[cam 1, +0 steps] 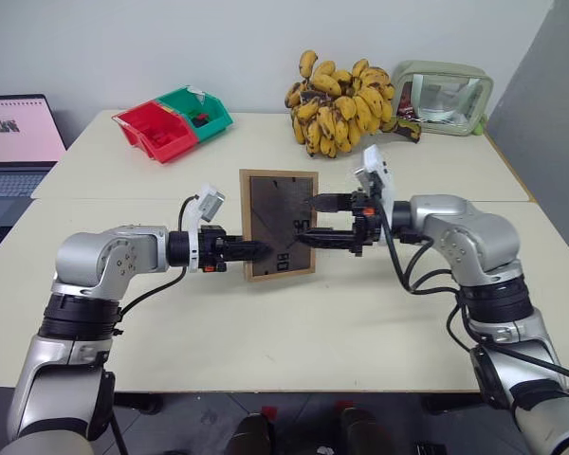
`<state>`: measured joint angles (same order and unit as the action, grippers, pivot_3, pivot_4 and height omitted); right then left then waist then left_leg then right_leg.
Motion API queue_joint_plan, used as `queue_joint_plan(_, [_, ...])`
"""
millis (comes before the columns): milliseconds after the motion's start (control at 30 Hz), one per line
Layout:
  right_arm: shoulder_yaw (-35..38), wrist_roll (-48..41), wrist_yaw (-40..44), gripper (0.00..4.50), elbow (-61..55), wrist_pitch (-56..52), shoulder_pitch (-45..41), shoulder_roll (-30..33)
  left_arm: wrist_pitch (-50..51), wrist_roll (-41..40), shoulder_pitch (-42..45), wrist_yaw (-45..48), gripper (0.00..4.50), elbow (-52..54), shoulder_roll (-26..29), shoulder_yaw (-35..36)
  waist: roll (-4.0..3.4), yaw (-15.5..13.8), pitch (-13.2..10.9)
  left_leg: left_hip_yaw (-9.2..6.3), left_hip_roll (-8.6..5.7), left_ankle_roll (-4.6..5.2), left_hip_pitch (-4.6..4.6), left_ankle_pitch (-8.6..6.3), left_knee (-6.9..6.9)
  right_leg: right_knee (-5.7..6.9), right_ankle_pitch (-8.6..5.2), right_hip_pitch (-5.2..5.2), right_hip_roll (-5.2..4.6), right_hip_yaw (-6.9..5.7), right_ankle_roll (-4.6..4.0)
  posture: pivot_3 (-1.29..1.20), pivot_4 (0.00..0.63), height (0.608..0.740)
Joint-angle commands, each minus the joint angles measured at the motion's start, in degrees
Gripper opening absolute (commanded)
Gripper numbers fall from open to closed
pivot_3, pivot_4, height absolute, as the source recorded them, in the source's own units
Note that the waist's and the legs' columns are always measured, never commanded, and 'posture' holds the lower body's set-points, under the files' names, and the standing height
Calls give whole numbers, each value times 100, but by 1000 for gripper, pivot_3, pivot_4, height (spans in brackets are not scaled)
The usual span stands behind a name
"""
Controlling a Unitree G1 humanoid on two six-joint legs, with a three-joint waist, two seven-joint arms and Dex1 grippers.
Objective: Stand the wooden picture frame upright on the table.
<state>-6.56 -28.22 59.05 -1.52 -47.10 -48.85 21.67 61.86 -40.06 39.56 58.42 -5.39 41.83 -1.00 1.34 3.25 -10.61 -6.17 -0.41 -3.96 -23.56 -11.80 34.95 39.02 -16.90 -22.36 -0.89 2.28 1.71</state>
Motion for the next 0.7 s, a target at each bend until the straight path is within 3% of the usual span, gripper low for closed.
queue_joint_plan(33, [-173, 124, -233, 4488, 37, 293, -233, -257, -117, -32, 189, 100, 1294, 147, -6, 120, 0, 0, 0, 0, 0, 0, 0, 0, 0, 0, 0, 0, 0, 0, 0, 0, 150, 740])
queue_joint_plan(267, [-406, 285, -570, 4488, -96, 350, -178, -484, -37, -89, 155, 44, 1294, 297, -69, 170, 0, -2, 0, -1, -1, 0, 0, 0, 1, 2, 0, 0, 0, 0, 0, 0, 150, 740])
queue_joint_plan(433, [-380, -31, -489, 4488, -615, 32, -15, -369, -11, -98, 99, 31, 1294, 375, -80, 212, 0, -2, 0, -2, -1, 0, 0, 0, 1, 2, 0, 0, -2, -1, 0, 0, 150, 740])
queue_joint_plan(700, [-278, 216, -716, 4488, -269, 211, -74, -61, -52, -87, 69, 60, 1294, 378, -74, 205, 0, 1, 0, -2, -1, 0, 0, 0, 3, 5, 0, 0, -8, -1, -1, 0, 150, 740])
